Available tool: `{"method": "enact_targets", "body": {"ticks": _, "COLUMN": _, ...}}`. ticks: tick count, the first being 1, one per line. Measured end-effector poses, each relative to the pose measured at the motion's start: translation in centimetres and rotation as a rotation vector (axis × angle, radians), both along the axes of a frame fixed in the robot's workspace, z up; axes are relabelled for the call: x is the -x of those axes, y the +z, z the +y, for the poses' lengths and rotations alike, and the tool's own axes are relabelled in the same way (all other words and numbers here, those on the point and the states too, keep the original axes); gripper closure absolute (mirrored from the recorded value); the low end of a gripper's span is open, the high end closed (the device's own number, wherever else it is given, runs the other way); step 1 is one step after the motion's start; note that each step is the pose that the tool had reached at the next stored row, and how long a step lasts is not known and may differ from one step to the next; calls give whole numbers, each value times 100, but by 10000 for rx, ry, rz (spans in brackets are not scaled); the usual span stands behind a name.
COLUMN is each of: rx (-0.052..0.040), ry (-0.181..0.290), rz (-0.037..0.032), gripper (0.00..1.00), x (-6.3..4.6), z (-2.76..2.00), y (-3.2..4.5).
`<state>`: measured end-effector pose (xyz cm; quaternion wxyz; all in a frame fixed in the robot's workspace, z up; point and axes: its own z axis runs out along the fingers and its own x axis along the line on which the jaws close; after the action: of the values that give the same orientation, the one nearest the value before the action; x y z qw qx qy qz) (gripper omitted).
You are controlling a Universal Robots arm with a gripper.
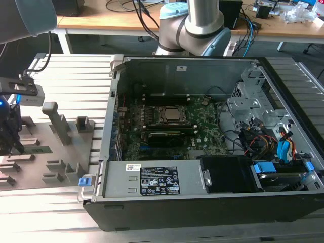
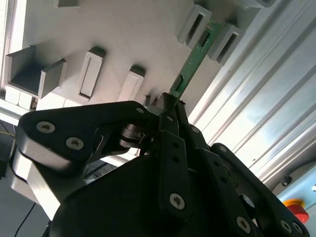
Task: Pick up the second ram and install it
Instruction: 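Pick up the second ram and move it above second insertion slot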
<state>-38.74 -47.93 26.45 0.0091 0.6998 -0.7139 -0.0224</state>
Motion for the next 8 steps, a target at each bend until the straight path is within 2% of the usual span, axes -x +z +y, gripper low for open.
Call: {"method": "enact_targets", "body": {"ticks": 8, "rx": 0, "ry": 0, "rz": 0, "gripper": 86, "x": 0, "z": 0, "y": 108}}
